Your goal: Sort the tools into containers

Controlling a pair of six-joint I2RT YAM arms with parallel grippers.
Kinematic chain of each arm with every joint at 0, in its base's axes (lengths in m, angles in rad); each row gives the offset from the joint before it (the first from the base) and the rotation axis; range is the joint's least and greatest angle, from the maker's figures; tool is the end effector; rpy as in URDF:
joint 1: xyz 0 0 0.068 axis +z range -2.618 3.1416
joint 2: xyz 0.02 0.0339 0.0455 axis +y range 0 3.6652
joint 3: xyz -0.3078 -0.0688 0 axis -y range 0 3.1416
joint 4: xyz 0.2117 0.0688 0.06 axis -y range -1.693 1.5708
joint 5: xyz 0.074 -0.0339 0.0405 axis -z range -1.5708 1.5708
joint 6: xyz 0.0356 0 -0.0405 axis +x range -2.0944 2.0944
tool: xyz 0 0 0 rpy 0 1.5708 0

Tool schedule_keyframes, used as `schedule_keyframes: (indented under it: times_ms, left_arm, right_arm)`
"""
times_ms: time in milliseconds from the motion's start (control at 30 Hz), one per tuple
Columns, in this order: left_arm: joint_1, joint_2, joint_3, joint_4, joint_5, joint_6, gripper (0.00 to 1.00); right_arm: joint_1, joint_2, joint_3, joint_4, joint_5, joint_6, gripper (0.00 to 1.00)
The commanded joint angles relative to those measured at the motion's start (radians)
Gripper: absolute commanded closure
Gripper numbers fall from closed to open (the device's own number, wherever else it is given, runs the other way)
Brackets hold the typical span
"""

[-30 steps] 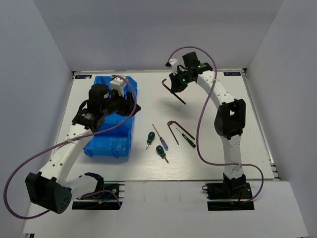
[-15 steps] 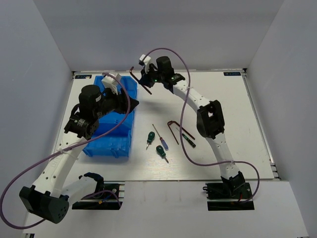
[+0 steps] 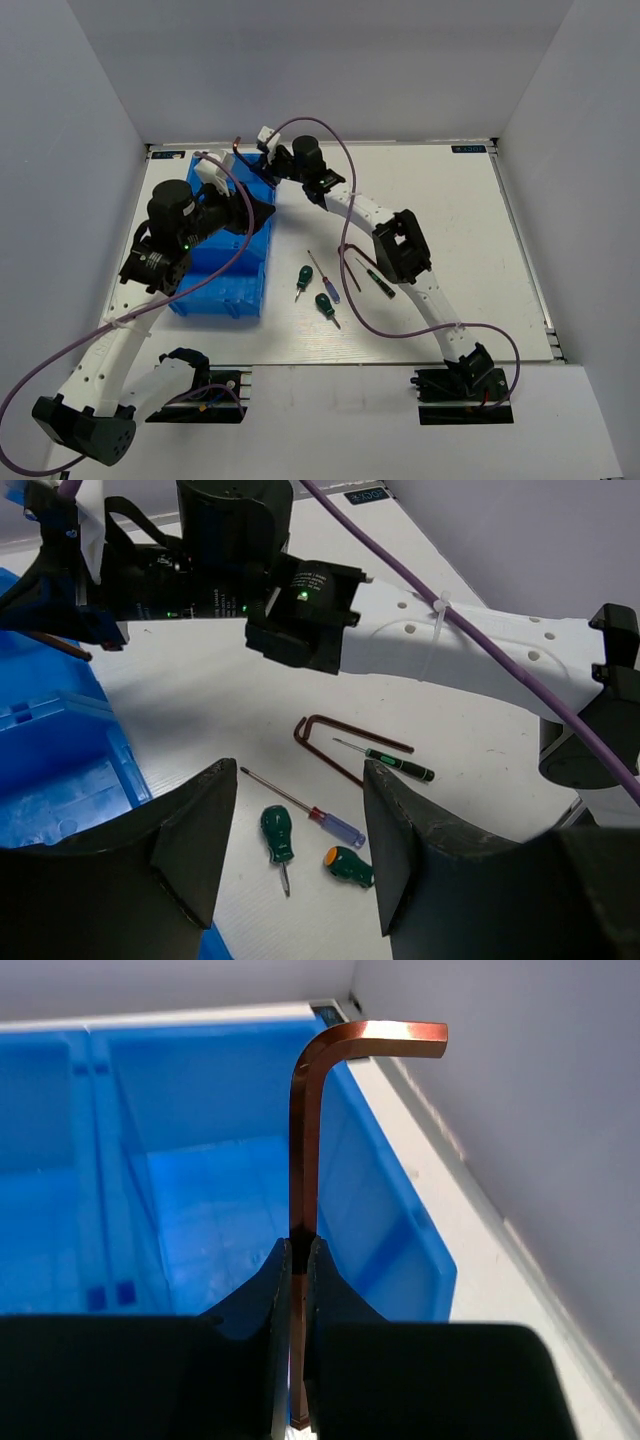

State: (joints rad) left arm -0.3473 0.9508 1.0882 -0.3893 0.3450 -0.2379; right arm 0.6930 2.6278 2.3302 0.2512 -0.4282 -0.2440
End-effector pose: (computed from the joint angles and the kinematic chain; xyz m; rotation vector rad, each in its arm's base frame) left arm 0.1339 -0.0613 0.4256 0.3510 1.8353 -0.7230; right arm 0.4632 0.4038 0.2551 -1.0334 1.2959 0.6889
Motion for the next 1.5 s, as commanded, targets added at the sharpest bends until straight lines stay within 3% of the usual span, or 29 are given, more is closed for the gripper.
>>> schedule_keyframes:
  times_ms: [0,367,567,600,633,700,933,1000,1033,1067,1100,1133,1167,1200,1233,1333,1367,1400,1433,1467]
  left_arm:
    - [-0.004,-0.027,-0.011,-0.016,-0.02,-0.008,0.36]
    - [-0.004,-0.027,-0.021,-0.016,0.0,-0.017,0.36]
    - [-0.004,-0.047,-0.039,-0.025,0.0,-0.017,0.36]
    - [-0.004,-0.047,-0.039,-0.025,0.0,-0.026,0.36]
    - [-0.004,-0.047,-0.05,-0.025,0.0,-0.026,0.36]
    - [-0.004,-0.047,-0.05,-0.025,-0.009,-0.037,0.35]
    - [-0.004,0.013,-0.028,-0.048,-0.009,-0.058,0.38]
    - [-0.004,0.013,-0.028,-0.048,0.003,-0.058,0.48]
    - [-0.004,0.022,-0.028,-0.048,0.012,-0.058,0.55]
    - [-0.004,0.022,-0.028,-0.048,0.012,-0.058,0.7]
    - [-0.004,0.032,-0.039,-0.048,0.021,-0.058,0.78]
    - [-0.004,0.032,-0.054,-0.048,0.038,-0.058,0.84]
    - [-0.004,0.046,-0.054,-0.048,0.038,-0.058,0.89]
    - [-0.004,0.064,-0.066,-0.057,0.055,-0.058,0.97]
    - [-0.004,0.075,-0.089,-0.057,0.078,-0.058,0.99]
    - [-0.004,0.121,-0.131,-0.057,0.104,-0.058,0.97]
    - [-0.013,0.135,-0.131,-0.057,0.114,-0.058,0.92]
    - [-0.013,0.15,-0.14,-0.057,0.114,-0.058,0.84]
    - [-0.022,0.185,-0.14,-0.057,0.114,-0.058,0.64]
    - [-0.022,0.207,-0.14,-0.069,0.114,-0.058,0.56]
  right_arm:
    - [0.017,-0.022,0.066,0.192,0.008,-0.029,1.0]
    - [0.06,0.041,0.083,0.217,0.023,-0.051,1.0]
    - [0.056,0.032,-0.009,0.217,0.068,-0.043,1.0]
    - [0.054,0.029,-0.023,0.209,0.062,-0.043,0.79]
    - [0.053,0.014,-0.041,0.206,0.042,-0.044,0.7]
    - [0.048,-0.034,-0.069,0.207,0.028,-0.057,0.63]
    - [0.023,-0.186,-0.187,0.182,0.052,-0.015,0.6]
    - [0.005,-0.277,-0.253,0.152,0.092,0.015,0.65]
    - [0.0,-0.331,-0.271,0.119,0.12,0.021,0.74]
    - [-0.015,-0.36,-0.332,0.059,0.137,0.026,0.8]
    - [-0.032,-0.418,-0.351,0.016,0.146,0.031,0.85]
    - [-0.039,-0.48,-0.365,-0.031,0.166,0.04,0.98]
    - [-0.059,-0.503,-0.39,-0.229,0.166,0.04,1.0]
    - [-0.07,-0.526,-0.391,-0.322,0.149,0.014,1.0]
    - [-0.087,-0.578,-0.4,-0.481,0.149,-0.029,1.0]
    - [-0.133,-0.644,-0.478,-0.798,0.167,-0.133,1.0]
    - [-0.139,-0.657,-0.495,-0.902,0.201,-0.156,0.92]
    - [-0.147,-0.67,-0.527,-0.99,0.204,-0.166,0.79]
    - [-0.17,-0.681,-0.534,-1.036,0.222,-0.181,0.69]
    - [-0.171,-0.684,-0.535,-1.079,0.232,-0.182,0.61]
